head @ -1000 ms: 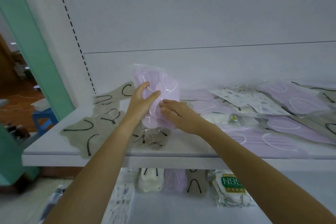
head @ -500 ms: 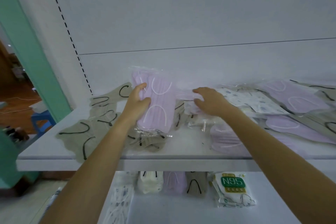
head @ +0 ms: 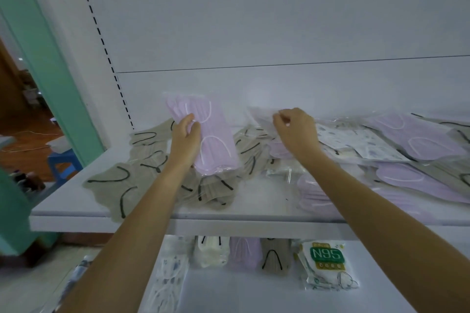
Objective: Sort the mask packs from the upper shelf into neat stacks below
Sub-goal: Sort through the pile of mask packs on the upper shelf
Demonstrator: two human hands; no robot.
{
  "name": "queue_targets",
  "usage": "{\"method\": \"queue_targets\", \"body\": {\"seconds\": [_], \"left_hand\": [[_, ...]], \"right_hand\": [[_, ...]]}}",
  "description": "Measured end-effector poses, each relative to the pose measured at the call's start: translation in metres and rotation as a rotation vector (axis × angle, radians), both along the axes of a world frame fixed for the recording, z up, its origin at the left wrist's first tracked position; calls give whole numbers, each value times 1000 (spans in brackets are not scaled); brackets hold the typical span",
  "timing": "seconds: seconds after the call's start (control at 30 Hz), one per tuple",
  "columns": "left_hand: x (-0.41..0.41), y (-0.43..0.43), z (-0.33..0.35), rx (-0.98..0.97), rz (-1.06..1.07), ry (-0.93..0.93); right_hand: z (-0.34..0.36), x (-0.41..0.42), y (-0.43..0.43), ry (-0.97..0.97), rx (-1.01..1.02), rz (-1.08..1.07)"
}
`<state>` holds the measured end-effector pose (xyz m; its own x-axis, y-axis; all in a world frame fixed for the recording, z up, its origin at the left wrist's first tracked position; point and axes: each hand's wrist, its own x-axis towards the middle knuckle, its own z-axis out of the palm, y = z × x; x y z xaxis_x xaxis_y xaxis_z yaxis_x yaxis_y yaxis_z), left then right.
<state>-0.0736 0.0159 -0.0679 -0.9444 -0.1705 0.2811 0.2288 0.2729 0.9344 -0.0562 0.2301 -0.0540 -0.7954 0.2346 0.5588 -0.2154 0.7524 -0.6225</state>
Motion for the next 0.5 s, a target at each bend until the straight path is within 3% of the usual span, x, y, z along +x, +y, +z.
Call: {"method": "queue_targets", "body": {"seconds": [0.1,0.2,0.4,0.5], "left_hand": [[-1,5,5,72,-90,-19],[1,9,4,123,-150,-48],[6,7,-3,46,-117,-67],[6,7,-4,9,-140,-67]], "right_hand": [[-10,19,-40,119,-26,265],[-33,31,-67,153,175,500],[-47,32,-63,119,245,602],[-50,36,-62,99,405,618]]}}
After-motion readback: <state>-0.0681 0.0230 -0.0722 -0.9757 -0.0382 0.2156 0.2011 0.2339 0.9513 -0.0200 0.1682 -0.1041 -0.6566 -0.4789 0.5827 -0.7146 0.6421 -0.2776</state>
